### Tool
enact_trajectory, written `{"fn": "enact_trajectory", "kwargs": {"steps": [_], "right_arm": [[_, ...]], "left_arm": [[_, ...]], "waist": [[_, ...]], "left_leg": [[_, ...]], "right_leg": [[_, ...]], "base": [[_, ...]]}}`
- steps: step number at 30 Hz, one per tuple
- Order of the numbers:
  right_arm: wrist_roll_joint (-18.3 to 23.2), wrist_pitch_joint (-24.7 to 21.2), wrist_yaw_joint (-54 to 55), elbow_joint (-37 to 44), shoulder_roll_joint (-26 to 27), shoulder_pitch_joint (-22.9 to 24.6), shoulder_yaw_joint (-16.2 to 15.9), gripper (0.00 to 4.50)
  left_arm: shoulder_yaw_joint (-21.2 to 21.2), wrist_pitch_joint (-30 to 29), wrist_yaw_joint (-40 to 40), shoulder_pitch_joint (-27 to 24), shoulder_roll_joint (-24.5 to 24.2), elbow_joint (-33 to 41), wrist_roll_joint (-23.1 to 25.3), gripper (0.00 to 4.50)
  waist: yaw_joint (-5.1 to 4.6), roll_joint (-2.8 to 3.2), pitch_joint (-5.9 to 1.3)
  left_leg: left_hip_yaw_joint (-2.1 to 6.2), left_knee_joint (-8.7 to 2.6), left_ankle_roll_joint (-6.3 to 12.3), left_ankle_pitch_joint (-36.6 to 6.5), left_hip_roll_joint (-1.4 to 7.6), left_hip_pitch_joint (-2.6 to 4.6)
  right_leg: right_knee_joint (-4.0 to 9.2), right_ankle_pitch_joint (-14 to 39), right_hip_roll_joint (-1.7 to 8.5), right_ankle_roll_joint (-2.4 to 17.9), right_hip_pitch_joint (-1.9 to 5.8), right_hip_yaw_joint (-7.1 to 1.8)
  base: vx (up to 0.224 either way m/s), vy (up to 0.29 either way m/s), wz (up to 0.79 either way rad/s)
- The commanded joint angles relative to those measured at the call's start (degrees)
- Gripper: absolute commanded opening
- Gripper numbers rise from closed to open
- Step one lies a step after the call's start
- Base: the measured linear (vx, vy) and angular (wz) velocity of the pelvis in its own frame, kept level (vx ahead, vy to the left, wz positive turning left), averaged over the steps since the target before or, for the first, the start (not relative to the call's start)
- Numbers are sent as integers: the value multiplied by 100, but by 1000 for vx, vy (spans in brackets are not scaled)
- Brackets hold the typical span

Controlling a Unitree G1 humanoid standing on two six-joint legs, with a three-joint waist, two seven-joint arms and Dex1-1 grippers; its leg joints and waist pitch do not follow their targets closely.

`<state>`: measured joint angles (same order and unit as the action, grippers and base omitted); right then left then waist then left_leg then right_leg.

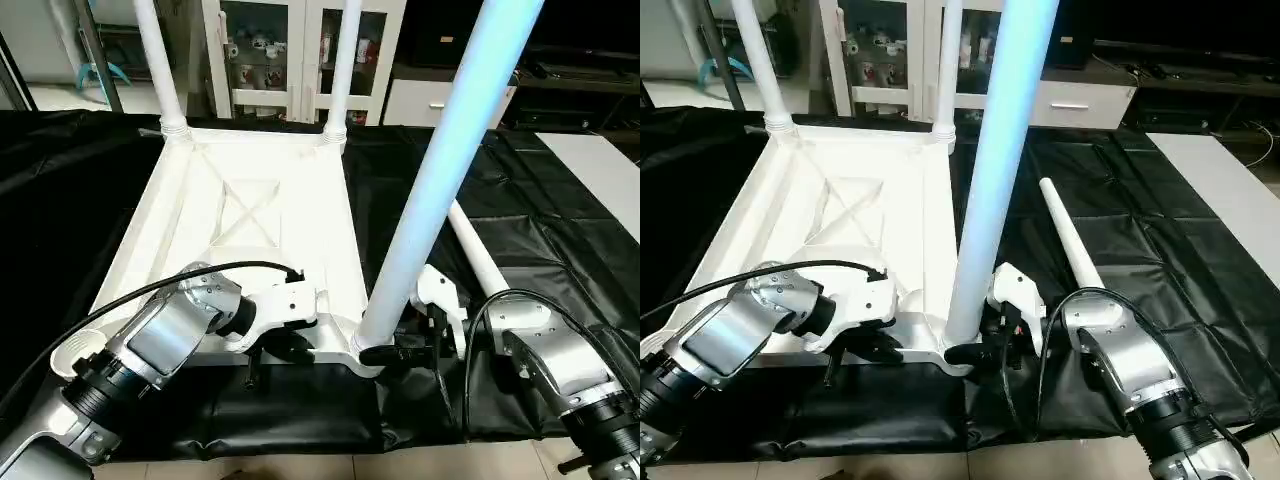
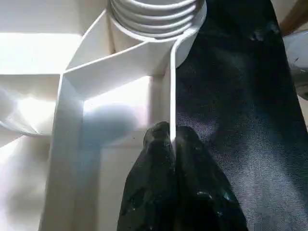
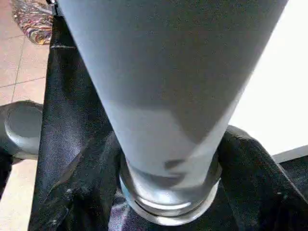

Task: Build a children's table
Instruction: Rotate leg to tighten

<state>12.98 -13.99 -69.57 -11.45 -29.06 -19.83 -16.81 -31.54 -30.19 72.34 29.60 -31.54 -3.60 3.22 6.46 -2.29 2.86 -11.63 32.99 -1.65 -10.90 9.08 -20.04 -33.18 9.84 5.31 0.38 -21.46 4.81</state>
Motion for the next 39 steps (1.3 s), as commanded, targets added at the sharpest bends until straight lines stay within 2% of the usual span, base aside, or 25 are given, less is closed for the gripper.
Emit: {"fn": "enact_trajectory", "kwargs": {"steps": [1, 7, 11, 13, 15, 16, 17, 18, 19, 21, 22, 23, 24, 25, 27, 30, 31, 32, 33, 34, 35, 36, 37, 38, 39], "right_arm": [[-66, -13, -188, 70, -77, -15, -155, 260], [-88, -23, -182, 100, -75, 57, -181, 258], [-315, 1, 1058, -525, 509, -171, 159, 258], [-406, -18, 1482, -763, 686, -254, 257, 257], [-402, -281, 2520, -1259, 1199, -420, 583, 256], [-382, -363, 2909, -1391, 1379, -468, 713, 256], [-343, -469, 3340, -1531, 1581, -525, 866, 256], [-343, -469, 3340, -1531, 1581, -525, 866, 256], [-338, -536, 3799, -1664, 1768, -577, 1011, 256], [-322, -564, 4499, -1870, 2044, -651, 1250, 255], [-322, -564, 4499, -1870, 2044, -651, 1250, 255], [-310, -462, 5323, -2105, 2343, -730, 1515, 255], [-310, -462, 5323, -2105, 2343, -730, 1515, 255], [-318, -333, 6063, -2393, 2694, -850, 1741, 254], [-497, 110, 6716, -2826, 3250, -1091, 1729, 254], [-497, 249, 6659, -2878, 3367, -1160, 1700, 254], [-476, 274, 6622, -2876, 3386, -1174, 1706, 254], [-510, 359, 6514, -2793, 3369, -1177, 1667, 254], [-518, 403, 6437, -2732, 3347, -1167, 1651, 254], [-540, 450, 6422, -2696, 3339, -1168, 1644, 254], [-571, 474, 6419, -2663, 3313, -1160, 1626, 254], [-599, 495, 6416, -2634, 3290, -1152, 1609, 254], [-586, 570, 6328, -2512, 3242, -1109, 1605, 310], [-607, 727, 6306, -2466, 3213, -1095, 1637, 324], [-578, 866, 6233, -2382, 3183, -1069, 1688, 330]], "left_arm": [[-501, -94, 243, -153, -13, -115, 114, 0], [-507, -135, 243, -174, -24, -83, 116, 0], [-173, -192, -453, -120, 402, -477, 137, 0], [27, -170, -792, -86, 639, -670, 99, 0], [721, -326, -1852, 88, 1419, -1237, -114, 0], [939, -466, -2169, 148, 1649, -1390, -185, 0], [1144, -614, -2519, 221, 1866, -1550, -220, 0], [1144, -614, -2519, 221, 1866, -1550, -220, 0], [1316, -707, -2868, 294, 2047, -1705, -222, 0], [1535, -708, -3403, 405, 2262, -1942, -188, 0], [1535, -708, -3403, 405, 2262, -1942, -188, 0], [1697, -578, -3943, 519, 2440, -2182, -124, 0], [1697, -578, -3943, 519, 2440, -2182, -124, 0], [1731, -274, -4410, 637, 2574, -2436, 75, 0], [1715, 350, -4893, 839, 2771, -2749, 327, 0], [1686, 554, -4872, 891, 2790, -2794, 351, 0], [1678, 601, -4844, 901, 2788, -2800, 349, 0], [1587, 652, -4714, 903, 2721, -2781, 407, 0], [1543, 641, -4633, 888, 2679, -2758, 427, 0], [1495, 624, -4608, 887, 2647, -2768, 430, 0], [1476, 630, -4597, 879, 2628, -2767, 430, 0], [1459, 635, -4587, 871, 2610, -2766, 430, 0], [1433, 668, -4561, 868, 2580, -2801, 410, 0], [1453, 772, -4574, 887, 2583, -2915, 427, 0], [1481, 859, -4573, 906, 2592, -3020, 446, 0]], "waist": [[-17, 14, -293], [-11, 15, -301], [-40, 27, -276], [-106, 11, -227], [-200, 4, -206], [-253, 8, -197], [-332, 60, -188], [-391, 68, -187], [-420, 148, -238], [-459, 161, -241], [-498, 122, -220], [-494, 110, -218], [-522, 101, -200], [-514, 131, -194], [-563, 164, -186], [-521, 188, -173], [-503, 193, -165], [-486, 105, -162], [-487, 85, -146], [-496, 109, -142], [-509, 171, -144], [-506, 204, -148], [-462, 238, -156], [-429, 172, -146], [-404, 20, -125]], "left_leg": [[252, -459, -126, -1689, 497, 100], [245, -453, -100, -1575, 498, 101], [256, -464, -136, -1761, 486, 90], [296, -465, -345, -2379, 460, 142], [376, -439, -457, -2903, 445, 183], [437, -421, -505, -3216, 445, 190], [505, -445, -555, -3514, 456, 162], [544, -476, -580, -3648, 464, 110], [604, -519, -639, -3880, 494, 103], [640, -612, -686, -4020, 509, 17], [600, -546, -671, -4056, 453, 109], [588, -501, -649, -4010, 434, 151], [577, -428, -526, -3789, 393, 169], [589, -434, -524, -3740, 405, 161], [608, -519, -553, -4032, 445, 131], [556, -683, -613, -4449, 507, 108], [529, -683, -637, -4475, 494, 139], [485, -501, -539, -4082, 382, 249], [458, -359, -394, -3652, 331, 300], [453, -322, -358, -3524, 333, 319], [492, -418, -345, -3545, 420, 226], [528, -543, -372, -3700, 504, 116], [536, -821, -486, -4173, 664, -30], [426, -858, -620, -4363, 600, 85], [314, -468, -511, -3923, 320, 380]], "right_leg": [[367, 1864, 487, 1146, 118, -351], [344, 1675, 478, 1200, 123, -348], [380, 1978, 490, 1161, 102, -348], [492, 2908, 494, 951, 53, -304], [590, 3743, 520, 636, 44, -200], [672, 4105, 524, 388, 59, -94], [702, 4165, 520, 258, 92, 4], [698, 4122, 503, 201, 147, 56], [651, 3646, 500, 239, 218, 71], [575, 2996, 489, 384, 251, 35], [665, 3136, 509, 454, 118, 42], [705, 3288, 537, 436, 86, 41], [809, 3760, 573, 305, 63, 98], [820, 3794, 581, 264, 80, 114], [767, 3646, 496, 150, 114, 187], [568, 3106, 431, 259, 156, 107], [575, 3082, 440, 305, 113, 83], [810, 3747, 570, 213, -8, 103], [1005, 4304, 664, 41, -32, 214], [1067, 4406, 672, -32, -20, 286], [989, 4155, 614, -119, 117, 352], [818, 3790, 558, -93, 226, 304], [410, 2856, 425, 79, 339, 145], [393, 2471, 391, 318, 148, 43], [871, 3746, 559, 266, -222, 44]], "base": [[0, 0, 0], [0, 0, 0], [0, 0, 0], [0, 0, 0], [-78, 13, -7], [-88, 30, -13], [-75, 40, -20], [-75, 40, -20], [-53, 50, -20], [0, 0, 0], [0, 0, 0], [0, 0, 0], [0, 0, 0], [0, 0, 0], [0, 0, 0], [0, 0, 0], [0, 0, 0], [0, 0, 0], [0, 0, 0], [0, 0, 0], [0, 0, 0], [0, 0, 0], [0, 0, 0], [0, 0, 0], [0, 0, 0]]}}
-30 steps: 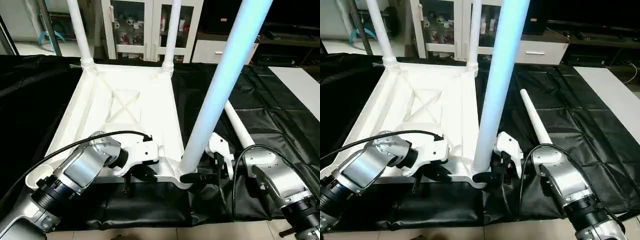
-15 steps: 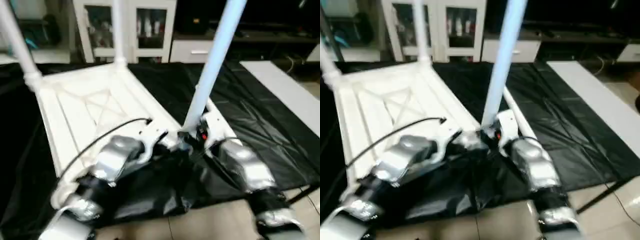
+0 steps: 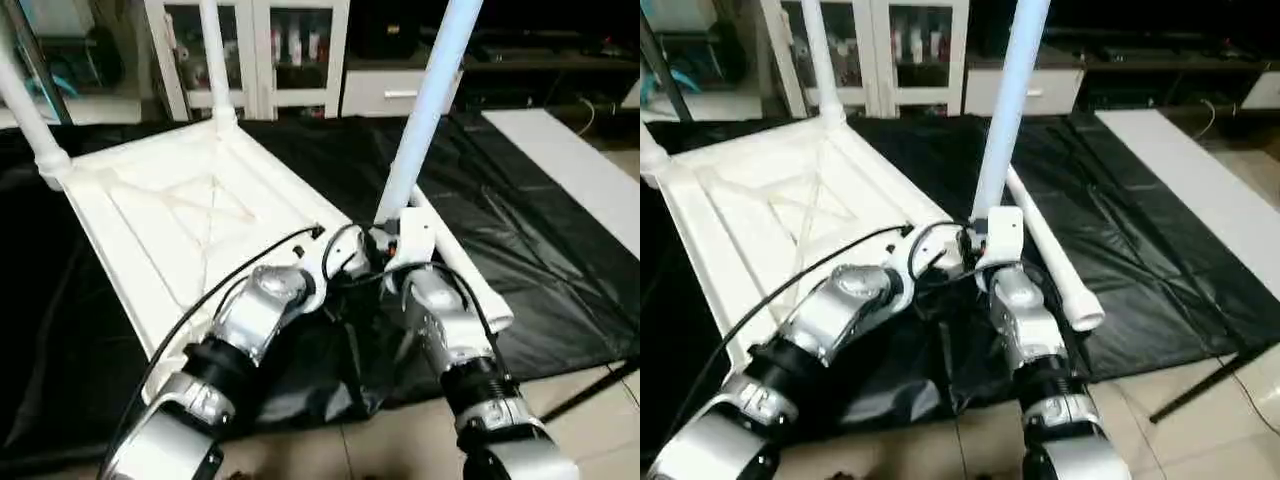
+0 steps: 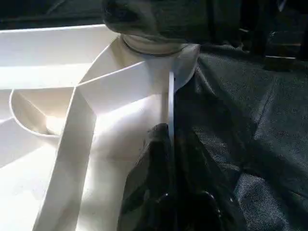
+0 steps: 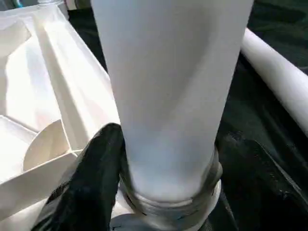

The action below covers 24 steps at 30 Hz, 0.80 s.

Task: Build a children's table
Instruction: Rotate leg to tighten

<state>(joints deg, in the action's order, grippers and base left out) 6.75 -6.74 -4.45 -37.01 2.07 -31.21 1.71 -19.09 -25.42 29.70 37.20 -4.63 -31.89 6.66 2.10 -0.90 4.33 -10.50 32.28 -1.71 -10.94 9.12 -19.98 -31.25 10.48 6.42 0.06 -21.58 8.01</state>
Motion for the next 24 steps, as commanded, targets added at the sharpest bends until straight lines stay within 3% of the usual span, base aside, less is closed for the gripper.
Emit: {"fn": "enact_trajectory", "kwargs": {"steps": [1, 2, 3, 4, 5, 6, 8, 9, 11, 13, 14, 15, 16, 17, 19, 20, 21, 24], "right_arm": [[60, 191, -304, 199, 64, 76, -141, 330], [95, 174, -312, 320, 39, 106, -98, 330], [124, 69, -308, 598, -33, 187, -64, 358], [124, -12, -261, 850, -93, 266, -34, 366], [104, -39, -249, 951, -122, 304, -43, 368], [61, -64, -247, 1072, -166, 356, -69, 372], [-64, -128, -222, 1384, -277, 510, -145, 399], [-74, -203, -212, 1569, -301, 612, -142, 399], [-180, -304, -176, 1944, -346, 849, -157, 399], [-174, -404, -193, 2203, -351, 1007, -168, 399], [-168, -466, -185, 2339, -348, 1088, -175, 399], [-167, -509, -176, 2421, -347, 1137, -180, 407], [-142, -610, -138, 2590, -342, 1228, -185, 411], [-132, -619, -139, 2612, -341, 1237, -186, 411], [-60, -662, -203, 2754, -358, 1279, -224, 411], [-50, -679, -230, 2798, -368, 1289, -239, 411], [-38, -754, -309, 2941, -396, 1324, -285, 411], [43, -921, -492, 3233, -441, 1392, -303, 411]], "left_arm": [[248, 413, -311, 155, -94, -232, 108, 0], [261, 463, -302, 168, -96, -278, 119, 0], [264, 544, -275, 185, -114, -335, 129, 0], [248, 645, -253, 204, -138, -385, 134, 0], [245, 717, -258, 209, -143, -406, 132, 0], [244, 797, -278, 216, -146, -432, 117, 0], [266, 866, -307, 255, -124, -512, 74, 0], [276, 996, -362, 300, -95, -619, 62, 0], [349, 1248, -482, 416, 9, -872, 36, 0], [417, 1399, -625, 501, 100, -1032, 36, 0], [554, 1443, -714, 550, 183, -1106, -62, 0], [653, 1465, -769, 580, 239, -1152, -136, 28], [914, 1264, -627, 652, 310, -1091, -434, 44], [945, 1237, -624, 661, 312, -1070, -463, 55], [999, 1173, -623, 701, 268, -947, -499, 62], [998, 1175, -620, 705, 252, -921, -496, 76], [1014, 1183, -588, 711, 213, -854, -514, 91], [1190, 1072, -458, 664, 71, -435, -660, 109]], "waist": [[46, -169, -298], [60, -173, -297], [102, -114, -336], [101, -12, -358], [76, 8, -387], [45, 23, -380], [53, -17, -352], [75, -28, -354], [119, -42, -365], [151, -34, -366], [157, -25, -373], [179, -30, -389], [181, -10, -405], [191, -25, -426], [207, -2, -450], [202, -17, -445], [206, -39, -464], [245, -63, -508]], "left_leg": [[189, -192, -329, -3306, 215, 410], [228, -134, -191, -2768, 224, 313], [286, -278, -52, -1880, 307, -38], [354, -440, -141, -1837, 445, -117], [381, -466, -230, -1945, 493, -91], [388, -503, -365, -2253, 516, -53], [291, -470, -369, -2599, 450, 52], [267, -445, -289, -2541, 437, 64], [253, -432, -165, -2234, 429, 36], [247, -440, -119, -2105, 448, 34], [252, -447, -105, -1999, 451, 6], [246, -440, -97, -1899, 459, 11], [241, -438, -90, -1788, 459, 1], [235, -434, -69, -1652, 468, -18], [230, -426, -49, -1589, 483, -14], [210, -423, -29, -1661, 469, -24], [202, -403, -6, -1592, 448, -49], [139, -317, 303, -879, 421, -62]], "right_leg": [[799, 4230, 579, 214, -232, -267], [835, 4565, 707, 138, -104, -294], [710, 4375, 721, 9, 245, -325], [592, 3676, 537, 4, 249, -256], [535, 3219, 497, 70, 224, -253], [456, 2508, 435, 286, 171, -276], [454, 2387, 457, 624, 67, -347], [492, 2613, 492, 619, 70, -361], [517, 2667, 498, 534, 106, -378], [508, 2546, 496, 559, 101, -388], [477, 2427, 489, 590, 135, -386], [458, 2289, 491, 622, 138, -390], [428, 2113, 491, 693, 151, -397], [389, 1894, 484, 785, 158, -404], [349, 1695, 473, 890, 142, -415], [337, 1625, 445, 931, 110, -424], [299, 1475, 433, 957, 126, -446], [133, 497, 404, 1230, 134, -501]], "base": [[24, -39, 21], [58, -19, -7], [58, -19, -7], [60, 19, -29], [29, 26, -19], [29, 26, -19], [0, 0, 0], [0, 0, 0], [0, 0, 0], [0, 0, 0], [0, 0, 0], [0, 0, 0], [0, 0, 0], [0, 0, 0], [0, 0, 0], [0, 0, 0], [0, 0, 0], [74, -16, 4]]}}
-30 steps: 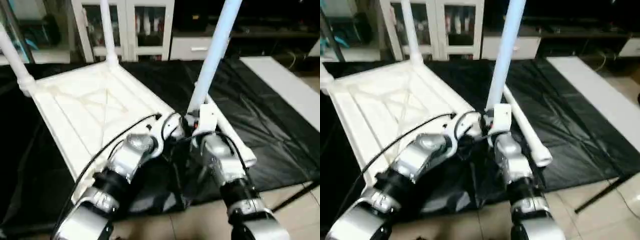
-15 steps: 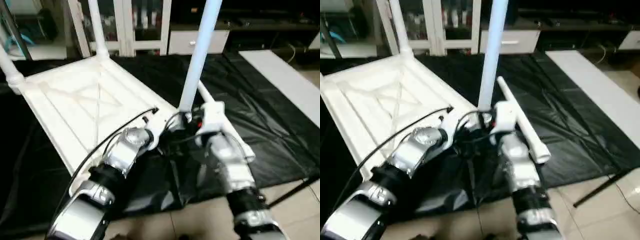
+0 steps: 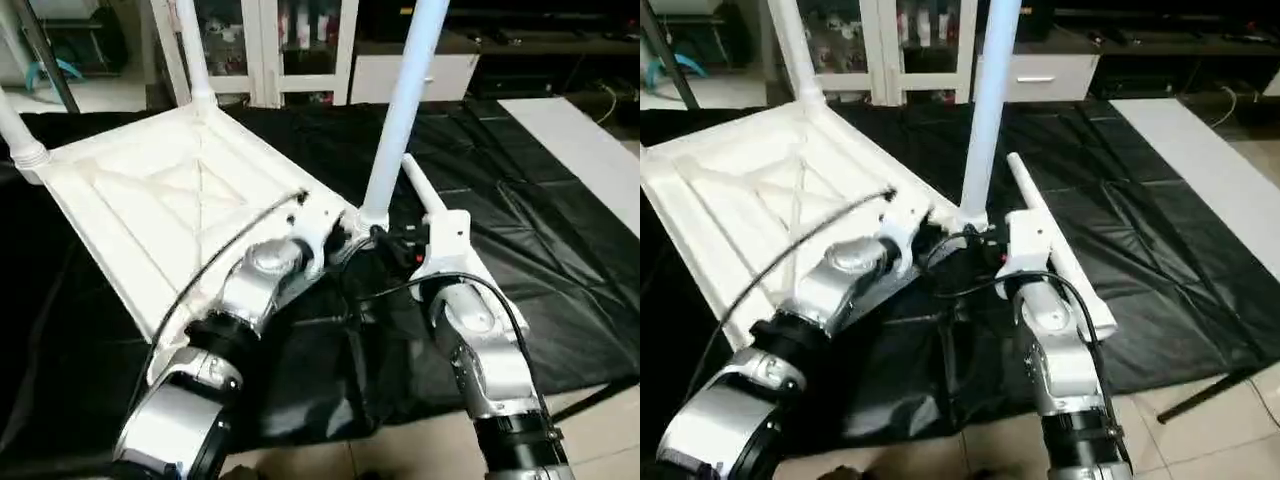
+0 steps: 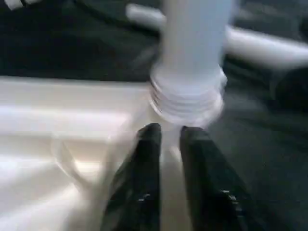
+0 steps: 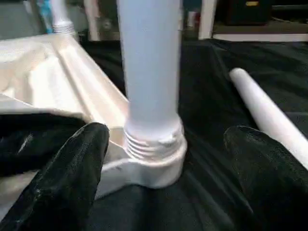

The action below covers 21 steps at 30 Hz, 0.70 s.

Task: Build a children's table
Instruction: Rotate leg to tighten, then rotate table base

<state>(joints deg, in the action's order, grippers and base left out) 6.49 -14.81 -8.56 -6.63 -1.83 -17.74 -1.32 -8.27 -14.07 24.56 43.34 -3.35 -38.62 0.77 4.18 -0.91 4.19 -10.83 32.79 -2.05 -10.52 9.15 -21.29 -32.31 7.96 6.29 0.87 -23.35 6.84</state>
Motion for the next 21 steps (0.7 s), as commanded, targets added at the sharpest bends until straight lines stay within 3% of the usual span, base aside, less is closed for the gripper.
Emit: {"fn": "enact_trajectory", "kwargs": {"steps": [1, 3, 4, 6, 7, 8, 9, 10, 11, 12, 13, 14, 15, 17, 18, 21], "right_arm": [[75, -132, -98, 226, -55, 53, 0, 411], [52, -178, -211, 321, -135, 82, -46, 411], [47, -203, -265, 360, -173, 95, -69, 411], [54, -229, -414, 453, -272, 138, -141, 411], [54, -229, -414, 453, -272, 138, -141, 411], [73, -322, -611, 588, -384, 188, -250, 411], [75, -358, -707, 648, -438, 213, -309, 411], [75, -371, -749, 670, -460, 224, -334, 411], [71, -400, -852, 720, -519, 254, -399, 411], [70, -404, -868, 727, -527, 260, -408, 411], [77, -415, -890, 722, -531, 265, -414, 411], [83, -425, -908, 720, -535, 268, -417, 411], [87, -430, -928, 717, -539, 271, -425, 411], [85, -432, -970, 700, -550, 270, -455, 411], [77, -440, -1002, 696, -564, 268, -477, 411], [98, -490, -1106, 716, -605, 261, -531, 411]], "left_arm": [[128, -87, 84, 43, -71, 283, -78, 135], [267, -320, 237, -30, -298, 715, -155, 144], [288, -417, 343, -68, -450, 910, -162, 144], [276, -743, 824, -192, -984, 1422, -211, 162], [276, -743, 824, -192, -984, 1422, -211, 187], [216, -1123, 1493, -349, -1724, 1874, -244, 190], [163, -1287, 1809, -436, -2159, 2057, -178, 193], [136, -1342, 1941, -474, -2357, 2123, -130, 200], [99, -1475, 2093, -553, -3009, 2184, 205, 215], [101, -1501, 2074, -560, -3143, 2169, 303, 215], [89, -1542, 2062, -597, -3479, 2125, 551, 228], [68, -1608, 2067, -640, -3725, 2146, 699, 235], [56, -1772, 2136, -718, -3980, 2245, 775, 241], [30, -2018, 2267, -868, -4325, 2422, 844, 261], [-3, -2178, 2344, -966, -4534, 2528, 871, 271], [-140, -2461, 2543, -1167, -4876, 2800, 839, 291]], "waist": [[46, -60, -518], [82, -42, -550], [105, -57, -552], [117, -34, -549], [123, -22, -540], [130, -33, -520], [133, -37, -516], [99, -4, -489], [62, 13, -467], [21, 55, -421], [25, 60, -416], [65, 47, -395], [78, 55, -375], [74, 33, -349], [57, 48, -290], [85, 52, -312]], "left_leg": [[173, -346, 423, -683, 416, 50], [142, -252, 760, 101, 374, 46], [127, -222, 904, 265, 370, 42], [119, -211, 990, 301, 375, 26], [118, -210, 934, 219, 386, 42], [109, -223, 829, 35, 400, 61], [132, -241, 760, -36, 414, 40], [132, -267, 596, -276, 413, 28], [126, -286, 508, -445, 417, 34], [126, -325, 153, -1026, 427, 87], [124, -334, 30, -1197, 436, 123], [116, -348, -149, -1511, 447, 198], [108, -350, -211, -1679, 431, 217], [143, -397, -349, -2016, 441, 216], [177, -440, -461, -2511, 448, 257], [233, -443, -583, -2910, 454, 325]], "right_leg": [[186, 486, 422, 1213, 336, -382], [56, -399, 388, 1440, 335, -383], [17, -571, 392, 1512, 328, -390], [17, -407, 385, 1506, 329, -380], [25, -173, 372, 1478, 311, -380], [49, 117, 366, 1444, 294, -378], [32, 290, 377, 1411, 321, -376], [51, 689, 344, 1247, 289, -388], [80, 884, 325, 1183, 266, -401], [163, 1549, 301, 947, 213, -428], [199, 1730, 309, 913, 193, -448], [249, 2015, 289, 848, 121, -481], [270, 2169, 285, 817, 86, -494], [288, 2591, 302, 717, 91, -509], [354, 3093, 292, 563, 48, -496], [374, 3295, 339, 495, 36, -507]], "base": [[77, -24, 1], [64, -23, -2], [0, 0, 0], [0, 0, 0], [0, 0, 0], [0, 0, 0], [0, 0, 0], [0, 0, 0], [0, 0, 0], [0, 0, 0], [-53, -19, -1], [-57, -17, 10], [-57, -17, 10], [-25, -4, 6], [0, 0, 0], [0, 0, 0]]}}
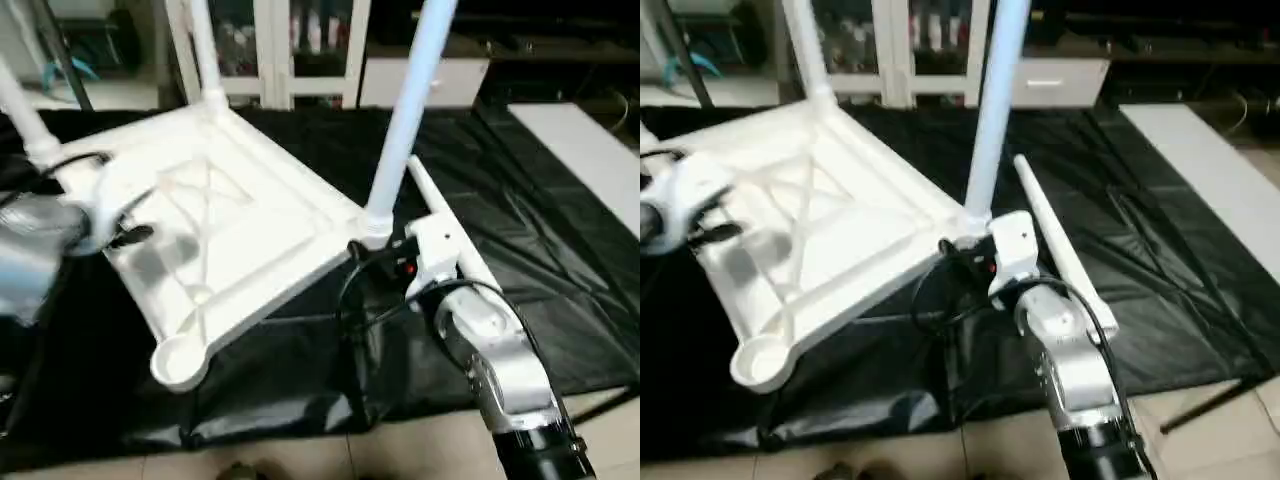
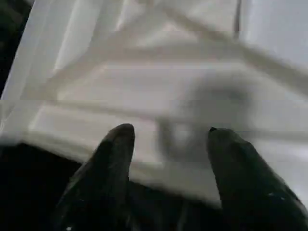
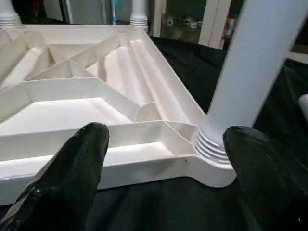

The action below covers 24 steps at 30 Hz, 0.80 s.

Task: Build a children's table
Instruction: Rotate table base

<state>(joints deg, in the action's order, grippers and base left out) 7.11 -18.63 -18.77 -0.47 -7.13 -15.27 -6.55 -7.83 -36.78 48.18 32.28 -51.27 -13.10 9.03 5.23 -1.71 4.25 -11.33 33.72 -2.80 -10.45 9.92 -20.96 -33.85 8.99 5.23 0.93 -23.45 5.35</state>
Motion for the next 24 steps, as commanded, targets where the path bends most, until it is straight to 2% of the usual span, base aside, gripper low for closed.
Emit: {"fn": "enact_trajectory", "kwargs": {"steps": [1, 2, 5, 7, 8, 11, 12, 14, 15, 17, 18, 19, 21, 22, 23, 24], "right_arm": [[36, -112, -108, 102, -83, 14, -20, 411], [38, -142, -334, 137, -172, 17, -155, 411], [69, -183, -608, 207, -271, 35, -285, 411], [109, -203, -828, 268, -378, 34, -385, 411], [112, -190, -934, 299, -454, 25, -434, 411], [122, -198, -976, 324, -493, 13, -423, 411], [124, -203, -983, 327, -497, 8, -415, 411], [109, -218, -1008, 358, -519, 4, -431, 411], [102, -228, -1026, 379, -525, 1, -440, 411], [97, -242, -1035, 402, -523, -1, -444, 411], [101, -241, -1040, 401, -528, -7, -443, 411], [100, -219, -980, 410, -506, -11, -416, 411], [111, -216, -906, 417, -469, -19, -372, 411], [115, -219, -879, 419, -457, -24, -356, 411], [108, -210, -850, 415, -444, -26, -340, 411], [105, -208, -839, 414, -438, -24, -331, 411]], "left_arm": [[-191, -212, 212, -80, -97, 277, 5, 300], [-248, -401, 468, -238, -141, 502, -83, 311], [-340, -477, 616, -339, -74, 654, -98, 324], [-408, -467, 569, -358, 161, 669, -156, 343], [-511, -432, 516, -338, 342, 637, -166, 355], [-703, -366, 473, -266, 575, 549, -175, 368], [-756, -368, 476, -245, 627, 529, -172, 389], [-1022, -370, 589, -212, 766, 439, -73, 399], [-1167, -368, 639, -181, 859, 367, 3, 403], [-1278, -376, 671, -144, 1008, 271, 28, 418], [-1296, -381, 662, -127, 1071, 233, 18, 433], [-1278, -317, 416, -22, 1363, 6, 15, 442], [-1020, -202, -179, 173, 1877, -410, -66, 446], [-907, -123, -482, 272, 2090, -609, -79, 448], [-726, -10, -931, 418, 2387, -909, -105, 448], [-643, 107, -1216, 517, 2557, -1099, -95, 448]], "waist": [[-43, 129, -307], [-29, 132, -330], [-19, 129, -337], [-8, 107, -359], [0, 108, -369], [15, 78, -401], [15, 71, -408], [20, 63, -409], [35, 92, -413], [54, 59, -428], [67, 94, -431], [64, 77, -425], [128, 83, -427], [131, 99, -411], [163, 96, -417], [182, 91, -422]], "left_leg": [[288, -560, -502, -2902, 377, 249], [291, -561, -523, -2893, 377, 257], [273, -564, -512, -2793, 376, 254], [265, -558, -479, -2553, 374, 214], [250, -546, -464, -2459, 372, 219], [240, -534, -395, -2065, 363, 156], [225, -521, -363, -1961, 358, 166], [222, -513, -337, -1873, 354, 153], [208, -490, -327, -1864, 348, 184], [198, -478, -285, -1701, 347, 164], [204, -476, -286, -1666, 348, 160], [199, -482, -275, -1651, 344, 146], [180, -455, -291, -1804, 344, 220], [164, -449, -303, -2003, 338, 247], [168, -449, -316, -2143, 345, 271], [197, -456, -324, -2213, 349, 251]], "right_leg": [[519, 3137, 432, 493, 73, -358], [513, 3036, 438, 497, 84, -354], [501, 2786, 436, 589, 91, -366], [470, 2473, 447, 683, 137, -371], [457, 2333, 446, 738, 138, -376], [403, 1969, 441, 795, 202, -377], [395, 1877, 439, 830, 194, -382], [389, 1837, 439, 852, 205, -384], [390, 1838, 434, 867, 175, -395], [371, 1721, 433, 911, 208, -398], [362, 1696, 435, 916, 213, -396], [367, 1705, 416, 900, 220, -387], [405, 1857, 419, 877, 162, -382], [444, 2020, 405, 890, 128, -389], [463, 2140, 403, 857, 123, -393], [476, 2281, 425, 788, 150, -390]], "base": [[0, 0, 0], [0, 0, 0], [0, 0, 0], [0, 0, 0], [0, 0, 0], [0, 0, 0], [0, 0, 0], [0, 0, 0], [0, 0, 0], [0, 0, 0], [0, 0, 0], [0, 0, 0], [0, 0, 0], [0, 0, 0], [0, 0, 0], [0, 0, 0]]}}
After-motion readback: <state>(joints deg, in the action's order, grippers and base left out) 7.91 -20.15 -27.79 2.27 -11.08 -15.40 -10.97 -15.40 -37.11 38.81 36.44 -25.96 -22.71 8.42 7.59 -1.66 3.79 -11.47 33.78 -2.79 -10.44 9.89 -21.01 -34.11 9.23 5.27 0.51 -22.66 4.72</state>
